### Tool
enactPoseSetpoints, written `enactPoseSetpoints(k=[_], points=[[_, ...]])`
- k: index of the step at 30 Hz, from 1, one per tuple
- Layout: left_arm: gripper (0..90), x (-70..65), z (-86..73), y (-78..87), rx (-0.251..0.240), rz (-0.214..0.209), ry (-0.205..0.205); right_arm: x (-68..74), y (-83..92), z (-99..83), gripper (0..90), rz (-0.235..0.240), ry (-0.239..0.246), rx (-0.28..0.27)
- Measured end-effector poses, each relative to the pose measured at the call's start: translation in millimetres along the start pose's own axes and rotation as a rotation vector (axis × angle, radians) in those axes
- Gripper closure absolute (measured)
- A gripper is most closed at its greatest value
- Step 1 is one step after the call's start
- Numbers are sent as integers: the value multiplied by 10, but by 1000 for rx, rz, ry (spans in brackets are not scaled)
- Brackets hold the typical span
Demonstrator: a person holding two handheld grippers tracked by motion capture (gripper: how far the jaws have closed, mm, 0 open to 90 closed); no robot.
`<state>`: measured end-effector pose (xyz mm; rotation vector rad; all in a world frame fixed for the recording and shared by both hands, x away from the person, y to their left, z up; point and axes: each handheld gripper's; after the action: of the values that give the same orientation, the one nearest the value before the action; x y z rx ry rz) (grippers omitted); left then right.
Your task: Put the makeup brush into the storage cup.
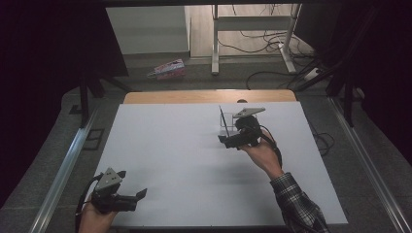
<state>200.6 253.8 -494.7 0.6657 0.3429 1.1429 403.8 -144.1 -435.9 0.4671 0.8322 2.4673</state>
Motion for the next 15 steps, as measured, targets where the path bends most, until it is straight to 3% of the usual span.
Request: enactPoseSetpoints(k=[15], points=[[24,1,1,1,-1,-1,0,61,53,-134,40,9,12,9]])
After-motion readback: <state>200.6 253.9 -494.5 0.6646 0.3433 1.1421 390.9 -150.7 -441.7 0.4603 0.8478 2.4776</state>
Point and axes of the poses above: each handheld gripper's, and its own axes: y roughly backward along the jaws, z roughly out of its top, x roughly to its left, and after that the axes turned 13 degrees about z, right-handed
